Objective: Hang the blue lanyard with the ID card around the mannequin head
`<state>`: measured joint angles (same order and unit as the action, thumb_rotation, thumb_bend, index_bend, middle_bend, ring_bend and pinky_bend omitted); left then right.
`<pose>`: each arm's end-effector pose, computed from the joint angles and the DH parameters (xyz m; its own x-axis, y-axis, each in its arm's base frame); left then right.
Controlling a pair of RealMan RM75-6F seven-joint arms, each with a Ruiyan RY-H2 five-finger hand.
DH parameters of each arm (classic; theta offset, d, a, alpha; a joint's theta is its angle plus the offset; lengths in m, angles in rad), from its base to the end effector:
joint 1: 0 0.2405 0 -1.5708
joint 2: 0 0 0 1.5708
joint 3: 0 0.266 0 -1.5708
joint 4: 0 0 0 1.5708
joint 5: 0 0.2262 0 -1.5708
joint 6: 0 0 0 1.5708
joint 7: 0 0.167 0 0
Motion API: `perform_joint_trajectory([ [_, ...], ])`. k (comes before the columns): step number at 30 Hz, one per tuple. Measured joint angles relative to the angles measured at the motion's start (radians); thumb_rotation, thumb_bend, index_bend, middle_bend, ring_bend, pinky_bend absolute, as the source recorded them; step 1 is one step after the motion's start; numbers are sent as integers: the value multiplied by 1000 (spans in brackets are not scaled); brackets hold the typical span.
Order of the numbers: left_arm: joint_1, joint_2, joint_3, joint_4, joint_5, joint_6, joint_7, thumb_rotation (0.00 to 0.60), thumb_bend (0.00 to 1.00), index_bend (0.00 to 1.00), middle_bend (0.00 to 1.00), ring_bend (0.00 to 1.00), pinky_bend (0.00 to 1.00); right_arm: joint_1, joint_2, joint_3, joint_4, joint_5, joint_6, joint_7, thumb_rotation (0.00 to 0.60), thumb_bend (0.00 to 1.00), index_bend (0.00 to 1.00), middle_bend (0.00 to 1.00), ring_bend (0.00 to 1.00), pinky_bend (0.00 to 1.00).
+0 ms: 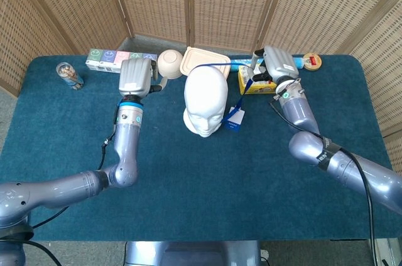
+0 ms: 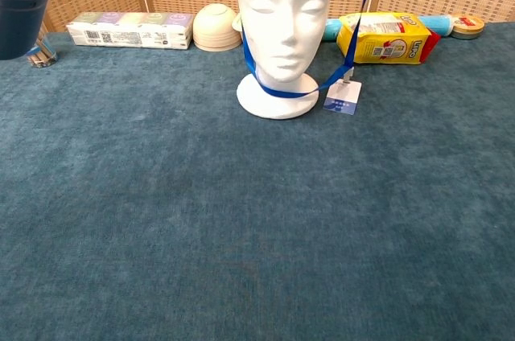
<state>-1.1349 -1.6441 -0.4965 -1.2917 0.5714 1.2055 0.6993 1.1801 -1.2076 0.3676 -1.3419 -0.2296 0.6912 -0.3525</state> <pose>-0.0228 0.4938 0.0368 0.3695 -0.0965 0.9242 0.9245 -0.0624 -0.3761 -0.0708 -0.5353 0.1266 0.1386 -0.2068 0.9685 -0.9902 -0.0096 0.1396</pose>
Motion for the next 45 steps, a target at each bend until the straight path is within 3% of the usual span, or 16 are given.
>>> perform_joint_trajectory([
  [9, 13, 14, 0, -10, 5, 3, -4, 458, 246, 714, 1000, 1000, 1000, 17, 15, -19, -4, 14, -8, -7, 402, 468, 462, 1000, 1000, 1000],
  [15, 31, 28, 3, -36, 19, 14, -18, 459, 245, 714, 1000, 1000, 1000, 14, 30, -25, -22, 18, 9, 1, 404, 467, 461, 1000, 1000, 1000],
  [24, 106, 116, 15, -170, 51, 45, -53, 459, 245, 714, 1000, 1000, 1000, -43, 81, 1, -120, -37, 92, 76, 407, 467, 461, 1000, 1000, 1000],
  [35, 247, 266, 88, -358, 130, 90, -101, 459, 245, 684, 1000, 995, 986, -181, 151, 37, -290, -190, 224, 206, 407, 467, 489, 987, 1000, 1000],
  [42, 343, 342, 155, -437, 207, 104, -170, 458, 228, 646, 867, 788, 799, -306, 188, 35, -384, -332, 314, 302, 404, 467, 509, 961, 1000, 1000],
  [45, 397, 373, 189, -462, 240, 110, -213, 459, 225, 635, 832, 744, 754, -382, 206, 21, -422, -403, 360, 350, 404, 468, 512, 952, 1000, 1000],
])
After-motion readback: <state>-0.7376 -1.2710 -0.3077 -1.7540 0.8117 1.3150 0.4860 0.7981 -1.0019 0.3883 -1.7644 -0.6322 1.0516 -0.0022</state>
